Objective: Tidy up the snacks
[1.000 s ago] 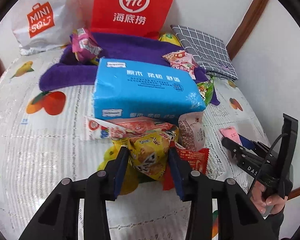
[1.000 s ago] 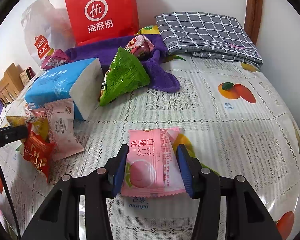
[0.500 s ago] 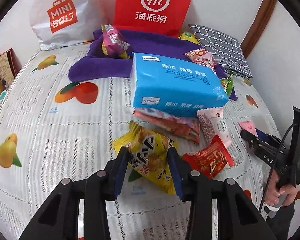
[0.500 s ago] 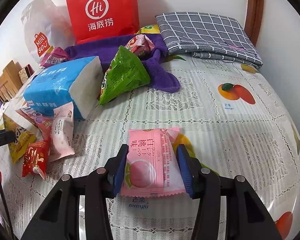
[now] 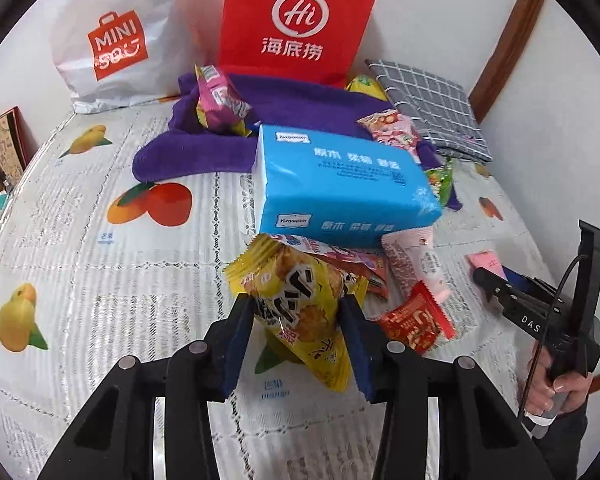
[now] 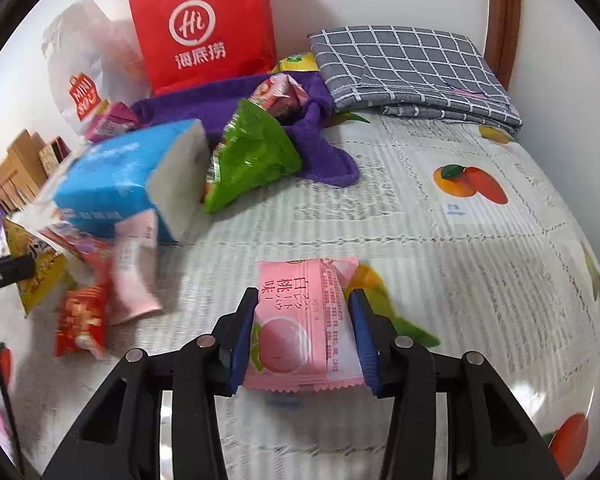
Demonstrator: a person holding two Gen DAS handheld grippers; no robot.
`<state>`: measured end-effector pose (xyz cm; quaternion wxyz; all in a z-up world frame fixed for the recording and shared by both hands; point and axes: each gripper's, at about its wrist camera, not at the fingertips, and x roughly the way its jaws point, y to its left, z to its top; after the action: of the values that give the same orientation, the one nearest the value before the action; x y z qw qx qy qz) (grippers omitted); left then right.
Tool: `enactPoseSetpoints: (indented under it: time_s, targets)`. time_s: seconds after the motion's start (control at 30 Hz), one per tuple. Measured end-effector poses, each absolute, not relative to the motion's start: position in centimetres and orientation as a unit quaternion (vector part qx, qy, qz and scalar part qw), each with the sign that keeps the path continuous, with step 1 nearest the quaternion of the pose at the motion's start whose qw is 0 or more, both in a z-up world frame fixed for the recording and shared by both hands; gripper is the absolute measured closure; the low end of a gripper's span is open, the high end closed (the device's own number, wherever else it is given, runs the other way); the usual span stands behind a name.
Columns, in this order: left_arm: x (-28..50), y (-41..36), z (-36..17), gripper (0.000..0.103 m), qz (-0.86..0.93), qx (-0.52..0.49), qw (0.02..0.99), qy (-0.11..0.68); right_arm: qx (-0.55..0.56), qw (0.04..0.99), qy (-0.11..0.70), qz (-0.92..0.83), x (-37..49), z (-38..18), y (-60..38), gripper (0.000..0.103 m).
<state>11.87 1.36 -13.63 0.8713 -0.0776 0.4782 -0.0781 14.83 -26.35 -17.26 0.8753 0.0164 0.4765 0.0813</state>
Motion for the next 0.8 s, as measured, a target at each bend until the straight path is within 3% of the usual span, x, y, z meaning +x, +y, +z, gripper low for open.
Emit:
enactPoseSetpoints:
  time_s: [0.43, 0.8]
  targets:
    - [12.8, 2.2, -8.1, 0.060, -0.108, -0.076, 0.889, 0.439, 0.024, 0.905, 0.410, 0.106, 12.7, -8.0, -21.7, 0.058]
    - [15.0, 3.6, -5.5, 0.060, -0.103, -0.061, 0.896, 0.427, 0.029, 0.908, 0.408, 0.089, 15.5, -5.3, -19.8, 0.058]
